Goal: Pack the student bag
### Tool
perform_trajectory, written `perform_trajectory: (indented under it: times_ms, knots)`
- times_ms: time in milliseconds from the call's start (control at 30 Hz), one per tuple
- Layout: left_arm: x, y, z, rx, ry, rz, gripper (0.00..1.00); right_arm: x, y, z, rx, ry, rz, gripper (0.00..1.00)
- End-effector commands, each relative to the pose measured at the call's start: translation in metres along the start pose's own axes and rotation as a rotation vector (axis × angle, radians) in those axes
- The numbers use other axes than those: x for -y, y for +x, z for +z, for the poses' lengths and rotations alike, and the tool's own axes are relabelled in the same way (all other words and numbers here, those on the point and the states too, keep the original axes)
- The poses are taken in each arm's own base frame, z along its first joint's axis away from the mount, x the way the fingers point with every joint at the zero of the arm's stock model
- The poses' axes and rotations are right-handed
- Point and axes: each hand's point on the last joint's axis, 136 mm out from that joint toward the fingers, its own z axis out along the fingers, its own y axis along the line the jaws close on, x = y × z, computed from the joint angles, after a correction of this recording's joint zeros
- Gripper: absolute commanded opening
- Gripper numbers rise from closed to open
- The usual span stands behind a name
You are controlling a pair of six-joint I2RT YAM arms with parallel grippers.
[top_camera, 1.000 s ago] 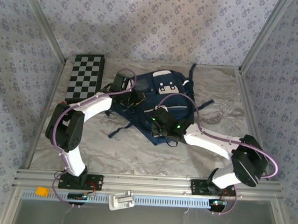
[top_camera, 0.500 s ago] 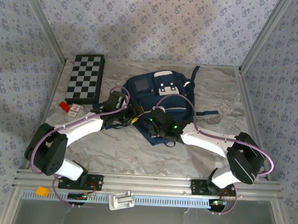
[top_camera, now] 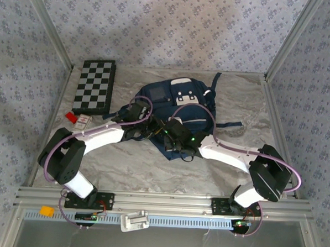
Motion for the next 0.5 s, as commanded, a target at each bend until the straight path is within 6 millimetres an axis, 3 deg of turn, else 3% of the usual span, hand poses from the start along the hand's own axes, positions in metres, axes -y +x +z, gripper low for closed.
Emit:
perform_trajectory:
  times_ms: [0, 233, 467]
  knots:
    - [0.014, -0.025, -0.009, 0.069, 0.013, 0.033, 0.00, 0.005, 0.002, -0.008, -0.021, 0.045, -0.006, 0.00]
    - [-0.009, -0.062, -0.040, 0.124, -0.018, 0.088, 0.00, 0.056, 0.030, -0.019, -0.111, 0.125, 0.041, 0.00]
    - [-0.017, -0.093, -0.061, 0.129, -0.059, 0.163, 0.00, 0.105, 0.033, -0.031, -0.105, 0.140, 0.151, 0.00]
